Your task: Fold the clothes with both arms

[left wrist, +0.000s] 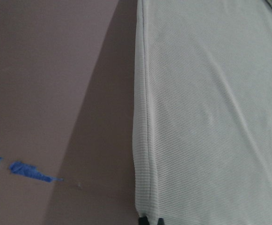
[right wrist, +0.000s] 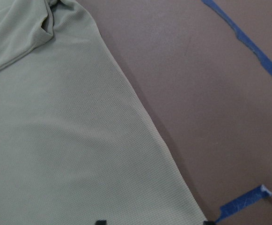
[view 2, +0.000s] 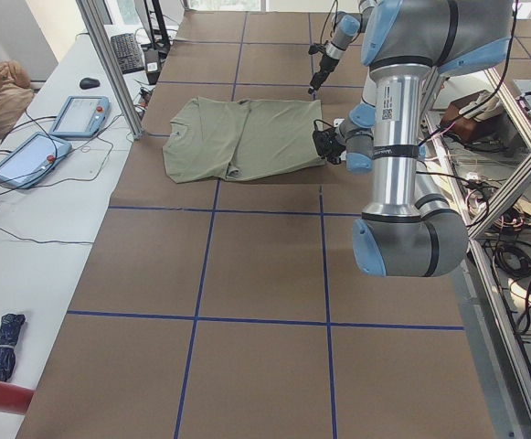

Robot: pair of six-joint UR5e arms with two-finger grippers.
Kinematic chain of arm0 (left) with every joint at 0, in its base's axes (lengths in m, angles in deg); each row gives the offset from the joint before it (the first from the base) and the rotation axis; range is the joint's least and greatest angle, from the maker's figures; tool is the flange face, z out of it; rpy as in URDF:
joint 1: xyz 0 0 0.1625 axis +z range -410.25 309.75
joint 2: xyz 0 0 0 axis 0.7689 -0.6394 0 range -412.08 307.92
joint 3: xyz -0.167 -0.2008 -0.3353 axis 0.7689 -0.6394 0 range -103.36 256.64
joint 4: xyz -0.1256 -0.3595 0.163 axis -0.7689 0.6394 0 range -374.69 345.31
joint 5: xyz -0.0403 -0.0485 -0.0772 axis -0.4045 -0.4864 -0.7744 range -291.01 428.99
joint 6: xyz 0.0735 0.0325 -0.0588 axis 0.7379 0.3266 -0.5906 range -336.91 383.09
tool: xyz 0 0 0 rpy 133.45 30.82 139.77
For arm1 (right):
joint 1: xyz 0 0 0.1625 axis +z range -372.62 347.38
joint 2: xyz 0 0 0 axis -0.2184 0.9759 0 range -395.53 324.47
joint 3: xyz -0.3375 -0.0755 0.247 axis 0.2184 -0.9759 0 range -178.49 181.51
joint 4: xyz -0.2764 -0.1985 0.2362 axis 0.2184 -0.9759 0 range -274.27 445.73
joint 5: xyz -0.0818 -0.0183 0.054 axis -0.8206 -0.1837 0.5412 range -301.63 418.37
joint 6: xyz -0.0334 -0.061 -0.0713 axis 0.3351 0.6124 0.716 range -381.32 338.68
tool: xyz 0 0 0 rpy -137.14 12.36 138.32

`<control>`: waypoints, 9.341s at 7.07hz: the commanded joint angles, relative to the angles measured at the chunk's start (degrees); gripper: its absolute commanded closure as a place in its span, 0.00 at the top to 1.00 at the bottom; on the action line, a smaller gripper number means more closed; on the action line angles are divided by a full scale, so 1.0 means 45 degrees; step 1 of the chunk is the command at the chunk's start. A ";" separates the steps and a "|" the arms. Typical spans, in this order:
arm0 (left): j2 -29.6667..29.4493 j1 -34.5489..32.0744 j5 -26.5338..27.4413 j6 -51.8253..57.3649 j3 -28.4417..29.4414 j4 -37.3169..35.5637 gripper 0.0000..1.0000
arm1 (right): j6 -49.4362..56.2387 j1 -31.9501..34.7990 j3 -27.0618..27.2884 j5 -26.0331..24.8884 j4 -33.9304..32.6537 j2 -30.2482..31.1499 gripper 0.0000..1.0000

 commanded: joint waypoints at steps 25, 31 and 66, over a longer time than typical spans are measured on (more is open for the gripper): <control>-0.1871 -0.2906 -0.4411 0.3254 -0.4462 -0.5393 0.00 | 0.3453 0.0860 0.5706 0.2580 -0.8023 -0.1994 0.00; -0.5671 -0.8313 -0.5640 0.8048 0.1438 -0.5298 0.00 | 0.9071 0.8010 -0.0694 0.6390 -0.6837 -0.6041 0.00; -0.3018 -0.6208 -0.3690 0.8016 0.5879 0.3141 0.00 | 1.3490 1.1220 -1.0254 0.9029 0.0081 -0.8957 1.00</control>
